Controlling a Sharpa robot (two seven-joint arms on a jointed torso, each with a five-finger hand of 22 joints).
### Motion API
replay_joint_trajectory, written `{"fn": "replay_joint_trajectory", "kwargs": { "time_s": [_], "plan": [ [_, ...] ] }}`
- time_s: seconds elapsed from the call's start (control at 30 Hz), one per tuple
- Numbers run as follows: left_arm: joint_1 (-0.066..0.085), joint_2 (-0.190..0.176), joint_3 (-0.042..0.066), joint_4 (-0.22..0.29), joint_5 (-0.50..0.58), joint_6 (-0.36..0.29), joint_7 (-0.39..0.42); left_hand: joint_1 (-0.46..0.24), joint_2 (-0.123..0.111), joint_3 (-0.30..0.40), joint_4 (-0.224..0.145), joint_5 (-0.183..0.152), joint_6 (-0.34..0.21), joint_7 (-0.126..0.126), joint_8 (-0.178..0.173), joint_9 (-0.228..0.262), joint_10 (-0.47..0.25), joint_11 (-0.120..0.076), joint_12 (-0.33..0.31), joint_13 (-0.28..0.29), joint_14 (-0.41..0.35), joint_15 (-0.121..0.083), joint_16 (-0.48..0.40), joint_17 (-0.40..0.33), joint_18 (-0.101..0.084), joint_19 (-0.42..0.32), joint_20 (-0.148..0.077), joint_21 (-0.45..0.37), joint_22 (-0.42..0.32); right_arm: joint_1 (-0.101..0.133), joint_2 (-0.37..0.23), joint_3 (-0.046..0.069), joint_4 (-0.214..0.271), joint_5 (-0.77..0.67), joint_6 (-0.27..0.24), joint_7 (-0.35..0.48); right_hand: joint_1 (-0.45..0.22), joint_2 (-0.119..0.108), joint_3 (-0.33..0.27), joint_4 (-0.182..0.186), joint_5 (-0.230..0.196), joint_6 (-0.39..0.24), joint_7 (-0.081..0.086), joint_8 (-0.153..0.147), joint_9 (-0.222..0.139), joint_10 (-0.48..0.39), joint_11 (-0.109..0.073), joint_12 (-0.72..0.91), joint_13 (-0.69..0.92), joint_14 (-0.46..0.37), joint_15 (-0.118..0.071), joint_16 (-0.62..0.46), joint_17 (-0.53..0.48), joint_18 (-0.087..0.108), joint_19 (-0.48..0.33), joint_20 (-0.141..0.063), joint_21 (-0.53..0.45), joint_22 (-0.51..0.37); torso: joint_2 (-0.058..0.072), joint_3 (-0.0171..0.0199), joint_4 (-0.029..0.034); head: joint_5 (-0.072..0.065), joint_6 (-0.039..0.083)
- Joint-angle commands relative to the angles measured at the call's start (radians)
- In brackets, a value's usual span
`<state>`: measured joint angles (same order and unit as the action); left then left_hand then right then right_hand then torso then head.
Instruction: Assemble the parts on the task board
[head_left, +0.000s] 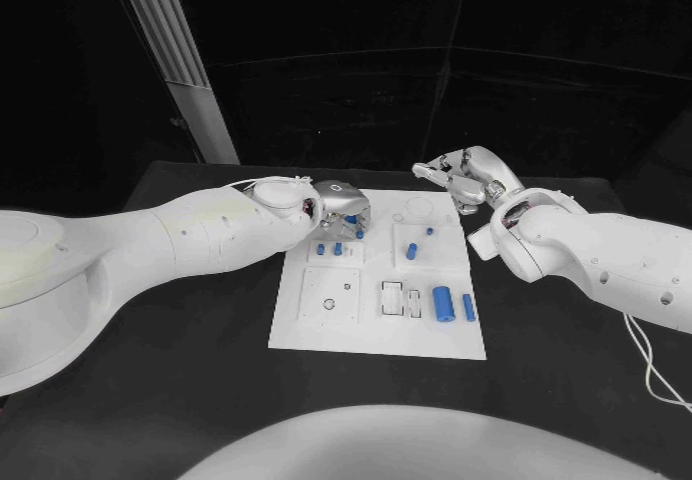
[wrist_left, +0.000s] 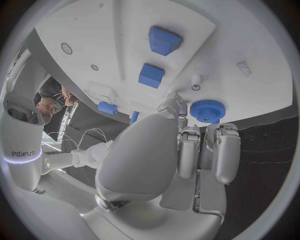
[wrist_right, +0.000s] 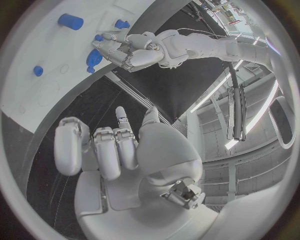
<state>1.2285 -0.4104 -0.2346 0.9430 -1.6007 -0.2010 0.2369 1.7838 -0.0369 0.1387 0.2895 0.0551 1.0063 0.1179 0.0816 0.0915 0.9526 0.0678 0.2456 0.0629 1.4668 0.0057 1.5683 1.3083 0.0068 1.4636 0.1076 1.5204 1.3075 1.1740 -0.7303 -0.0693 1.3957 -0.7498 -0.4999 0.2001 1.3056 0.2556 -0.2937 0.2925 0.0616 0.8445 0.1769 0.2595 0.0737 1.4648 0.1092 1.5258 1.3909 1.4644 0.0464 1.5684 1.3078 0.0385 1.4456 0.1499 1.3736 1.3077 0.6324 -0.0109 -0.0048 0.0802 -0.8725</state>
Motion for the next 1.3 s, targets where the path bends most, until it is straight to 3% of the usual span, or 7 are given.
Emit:
{"fn": "replay_joint_trajectory", "kwargs": {
  "time_s": [0.03, 0.27, 1.0, 1.3],
  "plan": [
    [0.000, 0.003, -0.001, -0.001, -0.005, 0.021, -0.010, -0.008, -0.001, 0.005, 0.000, -0.004, 0.006, 0.003, 0.004, -0.002, 0.007, 0.002, 0.001, -0.002, 0.104, 0.006, 0.002, 0.263, 0.009, 0.066, 0.001, -0.002, 0.241, 0.002, -0.001, 0.001, 0.002, 0.004, 0.006, 0.001, 0.006, 0.008, -0.006, -0.002, 0.004, -0.005, -0.001, -0.001, -0.002, 0.045, -0.009, -0.004, 0.124, 0.106, -0.008, 0.002, 0.263, 0.014, -0.002, -0.003, -0.006, 0.177, 0.000, 0.0000, 0.0007, -0.001, 0.000],
    [0.000, 0.008, -0.001, -0.001, -0.005, 0.021, -0.010, -0.022, -0.021, 0.001, 0.001, -0.005, -0.007, 0.006, -0.008, -0.009, 0.001, 0.006, -0.011, -0.002, 0.104, 0.010, 0.002, 0.263, 0.010, 0.064, 0.003, -0.005, 0.240, 0.002, 0.000, 0.001, 0.002, 0.004, 0.008, -0.001, 0.006, 0.008, -0.006, -0.002, 0.004, -0.005, -0.001, -0.001, -0.002, 0.045, -0.009, -0.004, 0.124, 0.106, -0.008, 0.002, 0.263, 0.014, -0.002, -0.003, -0.006, 0.177, 0.000, -0.0004, 0.0002, -0.002, 0.000],
    [-0.002, 0.013, 0.000, -0.004, -0.005, 0.045, -0.019, -0.002, -0.007, 0.036, -0.003, -0.005, 0.026, 0.011, 0.000, -0.008, 0.044, 0.010, -0.011, -0.001, 0.104, 0.018, 0.002, 0.263, 0.006, 0.074, 0.010, 0.007, 0.246, 0.002, 0.001, 0.001, 0.002, 0.007, 0.010, -0.001, 0.006, 0.009, -0.007, -0.002, 0.004, -0.004, -0.001, 0.000, -0.002, 0.044, -0.009, -0.005, 0.123, 0.106, -0.008, 0.002, 0.263, 0.014, -0.003, -0.003, -0.008, 0.176, 0.000, -0.0001, 0.0001, -0.001, 0.000],
    [-0.002, 0.013, 0.000, -0.005, -0.005, 0.047, -0.022, -0.003, -0.023, 0.038, -0.003, -0.005, 0.019, 0.019, -0.007, -0.012, 0.041, 0.018, -0.021, -0.003, 0.104, 0.023, 0.002, 0.263, 0.007, 0.072, 0.013, 0.005, 0.245, 0.002, 0.003, 0.001, 0.001, 0.007, 0.012, -0.001, 0.006, 0.009, -0.007, -0.002, 0.004, -0.004, -0.001, 0.000, -0.002, 0.044, -0.009, -0.005, 0.123, 0.106, -0.008, 0.002, 0.263, 0.014, -0.003, -0.003, -0.008, 0.176, 0.000, -0.0002, 0.0008, -0.001, 0.000]
  ]
}}
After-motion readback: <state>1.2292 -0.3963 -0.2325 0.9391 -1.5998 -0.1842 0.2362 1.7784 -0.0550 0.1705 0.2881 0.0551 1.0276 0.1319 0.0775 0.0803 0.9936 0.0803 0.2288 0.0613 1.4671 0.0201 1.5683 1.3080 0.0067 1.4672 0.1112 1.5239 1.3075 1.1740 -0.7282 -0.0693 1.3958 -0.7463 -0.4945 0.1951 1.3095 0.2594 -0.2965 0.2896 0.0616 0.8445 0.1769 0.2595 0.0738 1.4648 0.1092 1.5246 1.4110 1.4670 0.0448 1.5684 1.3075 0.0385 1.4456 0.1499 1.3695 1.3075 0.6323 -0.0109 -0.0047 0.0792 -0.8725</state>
